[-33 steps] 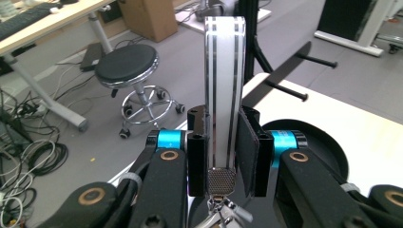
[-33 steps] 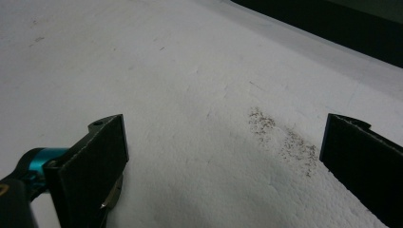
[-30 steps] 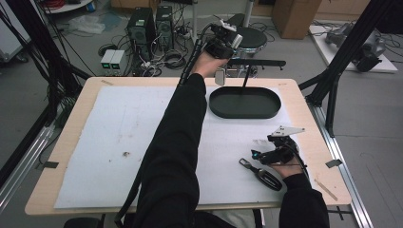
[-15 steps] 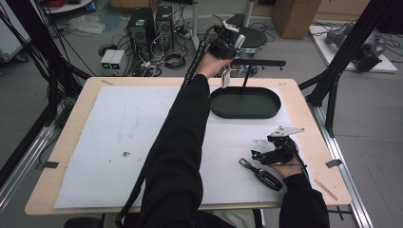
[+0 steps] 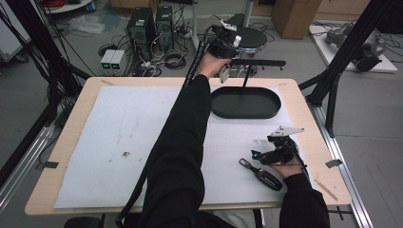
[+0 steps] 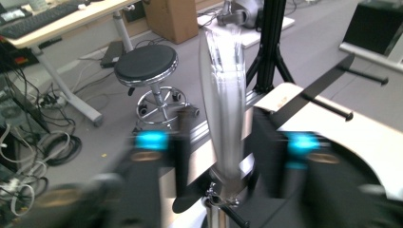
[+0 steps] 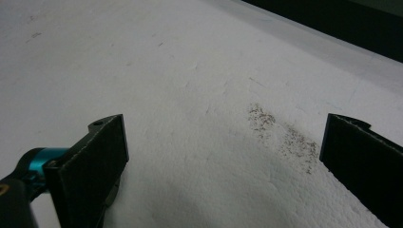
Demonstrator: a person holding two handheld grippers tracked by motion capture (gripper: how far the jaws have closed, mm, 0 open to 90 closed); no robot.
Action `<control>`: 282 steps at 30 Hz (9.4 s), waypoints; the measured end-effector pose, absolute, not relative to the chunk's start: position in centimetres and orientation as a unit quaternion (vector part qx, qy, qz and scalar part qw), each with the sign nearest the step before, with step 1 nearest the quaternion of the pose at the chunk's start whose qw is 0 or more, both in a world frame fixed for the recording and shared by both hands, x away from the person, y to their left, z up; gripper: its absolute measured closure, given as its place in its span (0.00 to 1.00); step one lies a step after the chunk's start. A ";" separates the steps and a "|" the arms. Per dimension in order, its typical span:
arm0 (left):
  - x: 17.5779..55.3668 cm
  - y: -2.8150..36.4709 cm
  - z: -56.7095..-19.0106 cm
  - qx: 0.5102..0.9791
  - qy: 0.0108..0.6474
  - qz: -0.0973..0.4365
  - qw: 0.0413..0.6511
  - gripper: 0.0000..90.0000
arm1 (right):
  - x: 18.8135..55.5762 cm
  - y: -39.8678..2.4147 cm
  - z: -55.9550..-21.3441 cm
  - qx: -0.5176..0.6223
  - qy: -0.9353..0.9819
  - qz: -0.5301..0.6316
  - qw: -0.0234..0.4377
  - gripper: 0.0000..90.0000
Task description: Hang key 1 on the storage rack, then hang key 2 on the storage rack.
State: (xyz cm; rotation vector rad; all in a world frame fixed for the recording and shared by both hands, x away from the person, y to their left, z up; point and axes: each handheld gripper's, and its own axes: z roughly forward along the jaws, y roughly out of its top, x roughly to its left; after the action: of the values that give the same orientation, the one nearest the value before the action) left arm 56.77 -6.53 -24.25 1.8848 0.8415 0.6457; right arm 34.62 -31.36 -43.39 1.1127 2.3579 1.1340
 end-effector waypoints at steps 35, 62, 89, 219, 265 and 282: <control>53.5 -0.4 -28.8 0.822 0.317 0.155 0.447 0.08 | 34.6 -31.3 -43.5 0.387 0.823 0.387 0.149 0.02; 50.3 4.6 -30.3 0.835 0.321 0.156 0.419 0.08 | 34.6 -31.2 -43.6 0.388 0.826 0.381 0.148 0.02; 46.4 11.5 -32.2 0.825 0.350 0.178 0.406 0.08 | 34.7 -31.1 -43.8 0.388 0.829 0.375 0.147 0.02; 29.1 29.0 -43.2 0.748 0.480 0.203 0.411 0.08 | 32.9 -28.1 -41.5 0.329 0.892 0.298 0.086 0.05; 28.7 29.1 -43.4 0.746 0.482 0.203 0.411 0.08 | 31.9 -27.2 -41.6 0.311 0.925 0.218 0.010 0.95; 28.8 29.2 -43.4 0.746 0.480 0.199 0.417 0.08 | 32.4 -29.0 -41.2 0.318 0.877 0.360 0.011 0.97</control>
State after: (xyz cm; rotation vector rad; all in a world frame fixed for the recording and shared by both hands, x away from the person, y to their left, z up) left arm 28.84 29.20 -43.40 1.8719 1.2050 0.5005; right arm 32.39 -28.98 -41.18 0.9930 2.7355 1.1235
